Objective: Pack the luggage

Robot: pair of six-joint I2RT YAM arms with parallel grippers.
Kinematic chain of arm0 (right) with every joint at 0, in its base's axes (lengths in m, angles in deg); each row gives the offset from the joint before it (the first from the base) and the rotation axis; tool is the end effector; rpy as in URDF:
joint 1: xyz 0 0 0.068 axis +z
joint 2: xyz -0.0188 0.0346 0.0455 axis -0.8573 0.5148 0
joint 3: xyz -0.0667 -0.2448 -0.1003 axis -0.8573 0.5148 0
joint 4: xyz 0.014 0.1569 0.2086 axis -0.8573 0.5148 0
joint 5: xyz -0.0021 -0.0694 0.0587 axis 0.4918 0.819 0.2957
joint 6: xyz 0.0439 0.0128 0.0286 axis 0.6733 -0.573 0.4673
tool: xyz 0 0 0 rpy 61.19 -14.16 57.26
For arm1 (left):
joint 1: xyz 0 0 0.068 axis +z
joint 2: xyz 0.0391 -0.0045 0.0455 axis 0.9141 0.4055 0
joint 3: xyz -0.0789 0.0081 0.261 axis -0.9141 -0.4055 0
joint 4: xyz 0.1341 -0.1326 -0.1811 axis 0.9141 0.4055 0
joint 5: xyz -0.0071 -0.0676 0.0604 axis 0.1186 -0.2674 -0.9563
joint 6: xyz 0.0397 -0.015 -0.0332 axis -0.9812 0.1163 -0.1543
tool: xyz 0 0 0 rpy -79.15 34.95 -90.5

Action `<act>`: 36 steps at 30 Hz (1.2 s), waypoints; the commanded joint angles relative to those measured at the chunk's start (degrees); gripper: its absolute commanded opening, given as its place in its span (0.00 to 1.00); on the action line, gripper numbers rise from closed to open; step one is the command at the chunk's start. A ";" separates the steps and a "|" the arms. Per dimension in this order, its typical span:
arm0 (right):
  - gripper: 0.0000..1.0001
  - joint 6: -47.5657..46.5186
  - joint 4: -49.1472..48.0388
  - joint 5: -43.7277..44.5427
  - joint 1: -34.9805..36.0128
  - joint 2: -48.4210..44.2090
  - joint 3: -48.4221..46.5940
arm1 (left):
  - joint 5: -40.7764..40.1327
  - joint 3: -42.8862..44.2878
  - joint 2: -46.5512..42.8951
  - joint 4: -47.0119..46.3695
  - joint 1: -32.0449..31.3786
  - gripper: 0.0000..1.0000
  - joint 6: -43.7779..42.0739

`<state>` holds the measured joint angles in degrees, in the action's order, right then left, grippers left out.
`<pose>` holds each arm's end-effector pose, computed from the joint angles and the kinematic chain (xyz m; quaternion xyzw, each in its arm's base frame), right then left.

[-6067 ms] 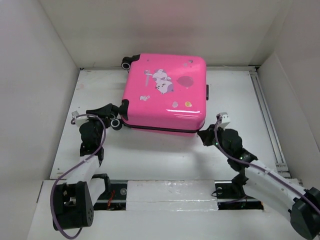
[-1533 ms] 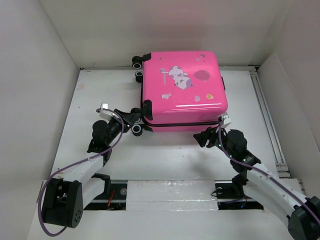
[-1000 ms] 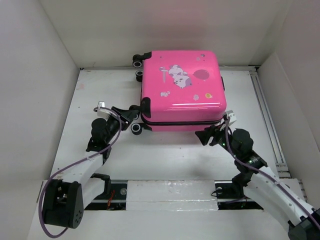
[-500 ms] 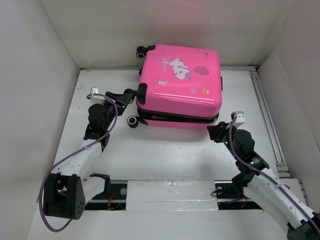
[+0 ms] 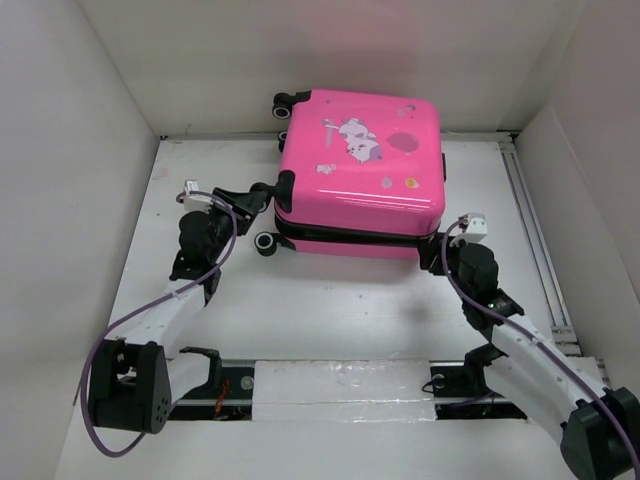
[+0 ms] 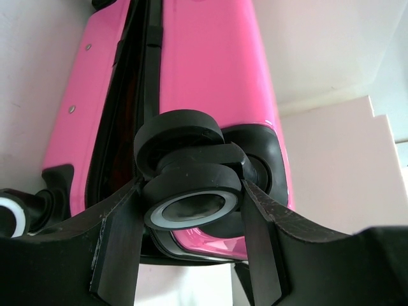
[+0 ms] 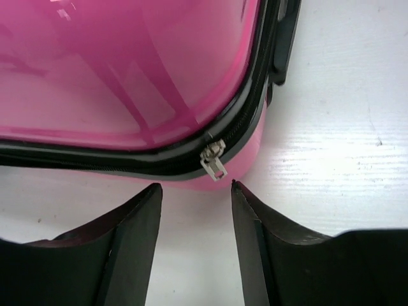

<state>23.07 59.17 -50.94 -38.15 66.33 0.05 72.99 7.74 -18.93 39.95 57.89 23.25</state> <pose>0.1718 0.0589 0.2163 0.0409 0.8084 0.1368 0.5711 0.2406 -0.0439 0.2717 -0.2299 0.6447 -0.4940 0.5361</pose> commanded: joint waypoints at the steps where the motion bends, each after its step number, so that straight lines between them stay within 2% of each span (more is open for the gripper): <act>1: 0.53 -1.14 -8.61 -0.65 -1.43 0.90 -1.41 | 3.82 -0.66 -0.43 -12.42 -1.31 0.00 3.03; 6: 0.51 -2.36 -17.91 -4.31 -5.03 4.67 -0.19 | 3.82 -1.81 -0.43 -12.42 -1.31 0.00 3.03; 12: 0.48 -1.67 -21.60 -11.79 -8.91 11.09 -1.41 | 3.21 -1.81 -0.43 -11.28 -1.31 0.00 1.89; 17: 0.48 -0.53 -26.36 -10.49 -11.89 11.63 0.87 | 3.21 -1.81 0.10 -11.28 -1.31 0.00 1.88; 19: 0.47 -0.52 -31.25 -12.32 -13.12 13.45 0.87 | 2.59 -1.81 0.10 -11.28 -1.31 0.00 1.88; 20: 0.44 0.09 -32.24 -14.24 -13.13 14.69 0.87 | 2.59 -1.81 0.10 -11.28 -1.31 0.00 1.88; 21: 0.37 0.09 -33.04 -15.39 -13.91 15.92 0.00 | 2.59 -1.81 0.10 -11.28 -1.31 0.00 1.88; 22: 0.26 0.09 -34.09 -16.80 -14.44 18.19 -0.01 | 2.59 -1.81 0.10 -11.28 -1.31 0.00 1.88; 24: 0.18 0.61 -36.20 -17.60 -14.45 19.71 -0.01 | 2.59 -1.81 0.10 -11.28 -1.31 0.00 1.88; 25: 0.08 0.62 -36.73 -17.60 -14.45 19.71 -0.01 | 2.59 -1.81 0.10 -11.28 -1.31 0.00 1.88; 26: 0.03 1.14 -36.74 -17.60 -14.45 20.32 -0.01 | 2.59 -1.81 0.10 -11.28 -1.31 0.00 1.88; 28: 0.00 2.63 -36.74 -13.92 -14.45 19.63 1.65 | 2.59 -1.81 0.10 -11.28 -1.31 0.00 1.27; 31: 0.00 3.70 -37.62 -13.39 -13.05 17.87 3.77 | 3.12 -2.34 0.71 -11.28 -1.83 0.00 0.74; 36: 0.00 4.22 -33.75 -15.48 -12.51 14.98 3.77 | 4.17 -3.66 3.43 -15.13 -2.36 0.00 2.14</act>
<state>25.78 28.03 -63.13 -51.95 83.84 3.76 74.78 4.22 -15.70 35.58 56.17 23.99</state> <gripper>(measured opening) 0.012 0.490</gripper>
